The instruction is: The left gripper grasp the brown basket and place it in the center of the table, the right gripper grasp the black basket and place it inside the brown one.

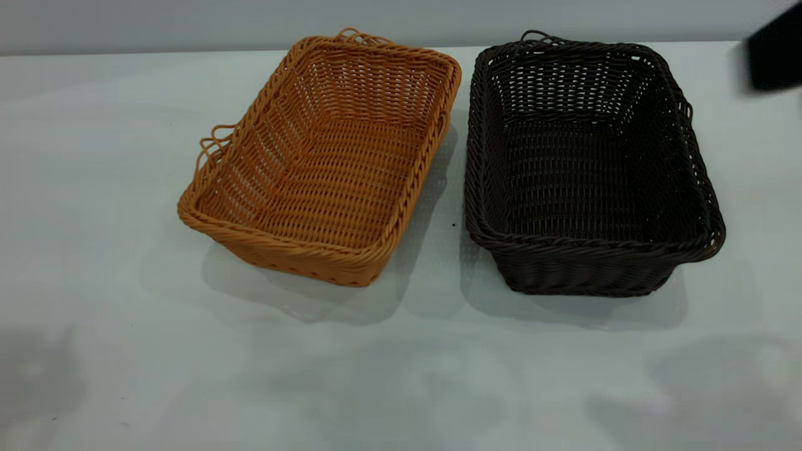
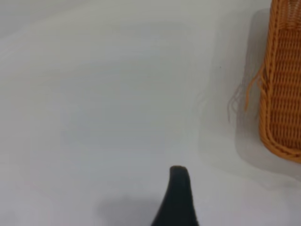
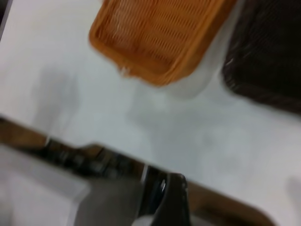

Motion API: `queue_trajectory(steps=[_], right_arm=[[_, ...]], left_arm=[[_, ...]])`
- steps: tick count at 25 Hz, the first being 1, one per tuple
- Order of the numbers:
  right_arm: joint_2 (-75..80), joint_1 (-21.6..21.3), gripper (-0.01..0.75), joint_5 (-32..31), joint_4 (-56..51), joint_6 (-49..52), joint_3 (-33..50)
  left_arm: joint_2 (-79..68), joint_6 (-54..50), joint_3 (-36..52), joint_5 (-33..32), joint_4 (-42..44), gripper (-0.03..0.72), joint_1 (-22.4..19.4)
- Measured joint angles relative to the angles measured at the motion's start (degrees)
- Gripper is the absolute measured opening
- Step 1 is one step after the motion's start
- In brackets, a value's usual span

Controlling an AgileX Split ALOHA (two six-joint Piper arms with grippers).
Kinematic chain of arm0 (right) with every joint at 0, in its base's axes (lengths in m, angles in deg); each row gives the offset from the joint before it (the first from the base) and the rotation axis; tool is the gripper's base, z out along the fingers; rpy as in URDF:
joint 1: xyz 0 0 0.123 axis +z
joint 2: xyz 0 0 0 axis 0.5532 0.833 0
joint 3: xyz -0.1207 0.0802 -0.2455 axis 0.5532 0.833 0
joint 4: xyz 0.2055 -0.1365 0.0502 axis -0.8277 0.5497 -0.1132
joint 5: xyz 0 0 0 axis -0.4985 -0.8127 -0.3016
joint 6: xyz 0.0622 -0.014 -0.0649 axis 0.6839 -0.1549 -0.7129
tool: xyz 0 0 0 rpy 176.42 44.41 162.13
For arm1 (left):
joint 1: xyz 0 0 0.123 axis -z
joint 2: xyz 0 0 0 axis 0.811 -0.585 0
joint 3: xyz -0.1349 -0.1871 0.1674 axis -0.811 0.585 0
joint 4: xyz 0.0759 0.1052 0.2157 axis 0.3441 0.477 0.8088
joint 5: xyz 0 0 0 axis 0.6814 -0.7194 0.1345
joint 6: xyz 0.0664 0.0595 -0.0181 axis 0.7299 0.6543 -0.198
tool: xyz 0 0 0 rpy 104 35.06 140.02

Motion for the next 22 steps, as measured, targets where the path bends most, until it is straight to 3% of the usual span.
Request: queue_trajectory(steps=[3, 7, 15, 22], right_arm=[[9.48, 11.11, 0.592, 8.72, -4.27, 2.10, -0.54], [20.71, 18.62, 0.592, 13.10, -11.32, 12.17, -3.83], [39.35, 19.59, 0.592, 14.29, -38.74, 18.99, -7.94], [47.34, 19.59, 0.592, 17.36, -41.74, 30.81, -11.10]], left_arm=[[-5.10, 0.00, -1.43, 1.37, -0.11, 0.580, 0.00], [-9.42, 0.00, -2.50, 1.96, -0.16, 0.580, 0.00], [-11.58, 0.00, -2.95, 3.13, -0.16, 0.580, 0.00], [-11.58, 0.00, -2.95, 3.19, -0.16, 0.580, 0.00]])
